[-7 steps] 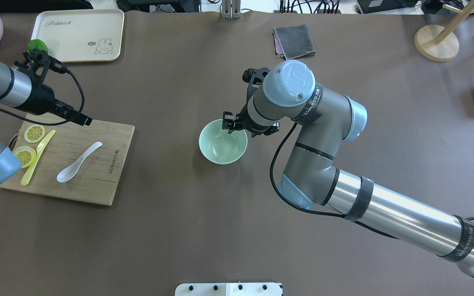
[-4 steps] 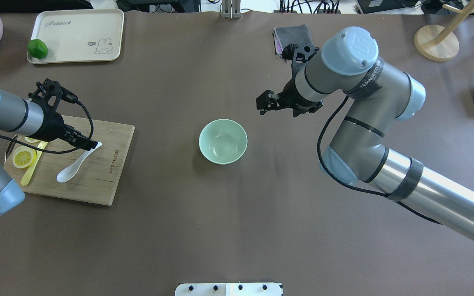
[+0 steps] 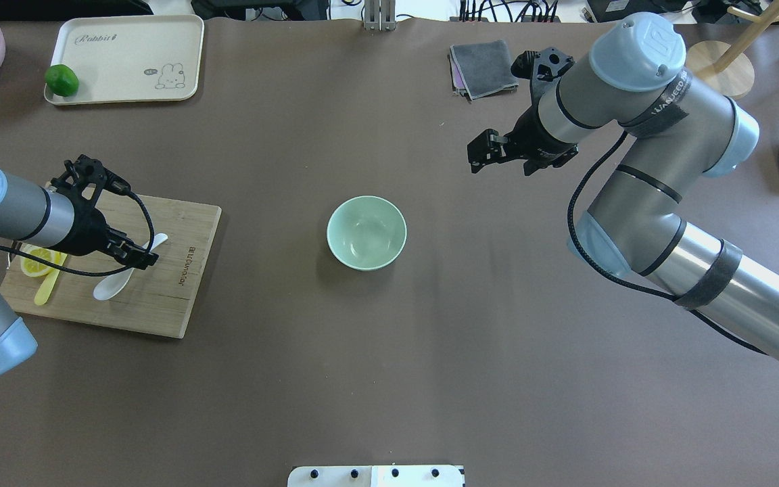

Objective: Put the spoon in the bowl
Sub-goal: 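Grasp the white spoon handle with the left gripper while the right gripper withdraws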

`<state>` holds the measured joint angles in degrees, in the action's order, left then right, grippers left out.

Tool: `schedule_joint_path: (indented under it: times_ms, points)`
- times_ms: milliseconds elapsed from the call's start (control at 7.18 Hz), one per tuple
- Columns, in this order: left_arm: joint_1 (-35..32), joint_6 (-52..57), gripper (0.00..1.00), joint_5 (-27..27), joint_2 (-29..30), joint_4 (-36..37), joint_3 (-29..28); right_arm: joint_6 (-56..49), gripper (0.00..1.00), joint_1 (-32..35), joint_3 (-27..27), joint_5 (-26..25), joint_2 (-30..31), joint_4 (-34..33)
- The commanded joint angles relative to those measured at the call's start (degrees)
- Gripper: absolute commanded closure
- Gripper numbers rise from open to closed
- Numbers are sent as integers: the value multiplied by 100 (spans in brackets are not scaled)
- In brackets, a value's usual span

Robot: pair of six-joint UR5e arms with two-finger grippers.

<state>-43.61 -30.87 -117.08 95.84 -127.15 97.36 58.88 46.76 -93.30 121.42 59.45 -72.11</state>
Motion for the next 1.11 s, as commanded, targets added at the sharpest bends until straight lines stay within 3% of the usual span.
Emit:
schedule_joint_path:
  times_ms: [0, 139, 279, 557, 836, 975]
  points:
    - [63, -7, 41, -7, -4, 6, -6, -34, 0, 53, 22, 22, 5, -5]
    - [81, -7, 54, -7, -4, 6, -6, -34, 0, 62, 22, 22, 5, -13]
    - [107, -7, 79, -42, -4, 6, -6, -34, 0, 70, 22, 40, 5, -13]
    - [116, -7, 100, -69, -13, 6, 46, -25, 0, 71, -4, 40, 40, -13]
    - [108, -564, 100, -191, 13, 94, 344, -25, 0, 114, -65, 118, 119, -13]
    - [73, -857, 100, -566, 213, 251, 511, -34, 0, 341, -144, 345, 285, -5]
